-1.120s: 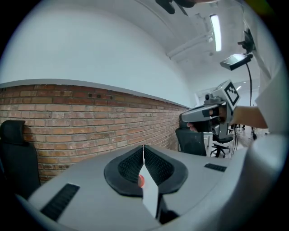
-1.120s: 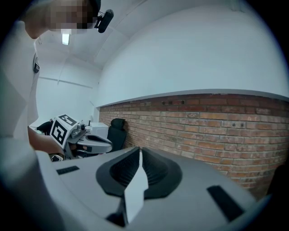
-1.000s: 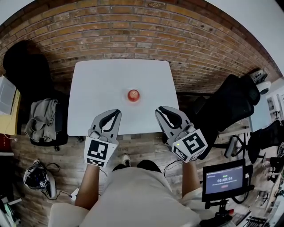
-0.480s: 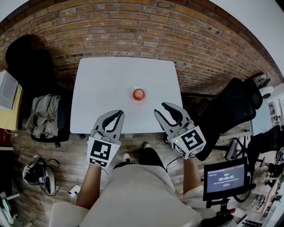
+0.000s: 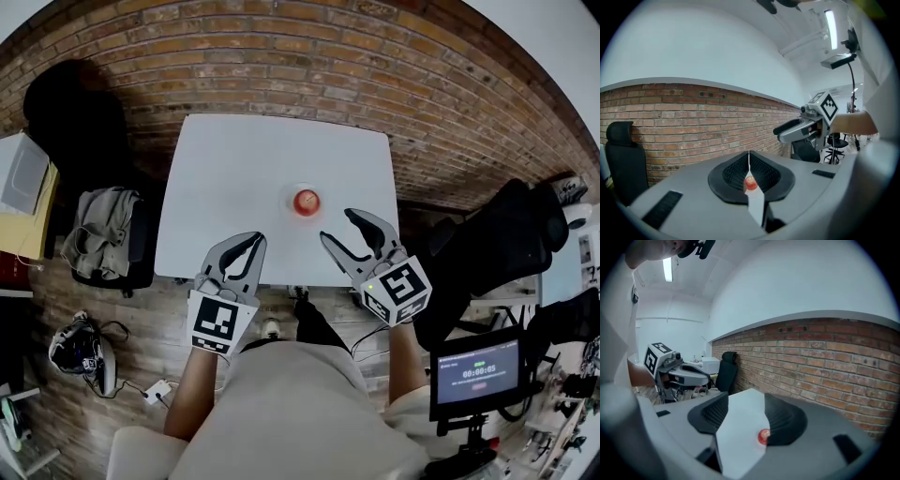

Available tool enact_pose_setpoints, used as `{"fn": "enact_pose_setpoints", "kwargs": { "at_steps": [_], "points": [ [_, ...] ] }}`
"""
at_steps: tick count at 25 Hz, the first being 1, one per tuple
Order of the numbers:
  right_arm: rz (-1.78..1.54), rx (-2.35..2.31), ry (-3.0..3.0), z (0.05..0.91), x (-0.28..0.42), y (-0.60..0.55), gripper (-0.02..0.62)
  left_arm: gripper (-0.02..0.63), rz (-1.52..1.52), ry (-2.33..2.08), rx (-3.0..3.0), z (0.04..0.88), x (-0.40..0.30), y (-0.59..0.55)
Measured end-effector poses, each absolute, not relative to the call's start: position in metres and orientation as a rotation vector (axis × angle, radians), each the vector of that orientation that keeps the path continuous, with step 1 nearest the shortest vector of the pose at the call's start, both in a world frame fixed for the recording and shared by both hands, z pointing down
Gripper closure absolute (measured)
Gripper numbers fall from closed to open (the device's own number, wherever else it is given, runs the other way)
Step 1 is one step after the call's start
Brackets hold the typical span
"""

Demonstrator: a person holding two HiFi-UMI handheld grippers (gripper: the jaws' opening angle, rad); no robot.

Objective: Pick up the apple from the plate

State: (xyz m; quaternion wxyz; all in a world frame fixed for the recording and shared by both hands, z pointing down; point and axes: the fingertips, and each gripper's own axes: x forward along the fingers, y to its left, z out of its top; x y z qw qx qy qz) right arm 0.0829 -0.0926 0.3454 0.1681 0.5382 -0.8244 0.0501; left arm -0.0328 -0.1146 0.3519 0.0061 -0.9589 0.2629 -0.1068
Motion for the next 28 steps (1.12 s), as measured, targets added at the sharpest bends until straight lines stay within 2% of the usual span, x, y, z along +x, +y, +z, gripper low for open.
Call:
{"fn": "enact_pose_setpoints", "kwargs": {
  "at_steps": [8, 13, 17, 28],
  "points": [
    [0.197, 1.354, -2.318, 0.377, 0.085, -0.119, 0.32, 0.598, -0.365, 0.897, -2.991, 0.356, -0.025, -0.137],
    [0.249, 1.259, -2.303, 0.404, 0.102, -0.148, 0.309, 0.598, -0.41, 0.953, -2.995, 0.363, -0.01, -0.161],
    [0.254, 1.182, -2.279, 0.424, 0.109, -0.165, 0.262, 0.598, -0.444, 1.016, -2.999, 0.372, -0.007, -0.175],
    [0.341, 1.051, -2.257, 0.474, 0.117, -0.189, 0.233, 0.598, -0.534, 1.115, -2.994, 0.394, -0.006, -0.19]
  ]
}}
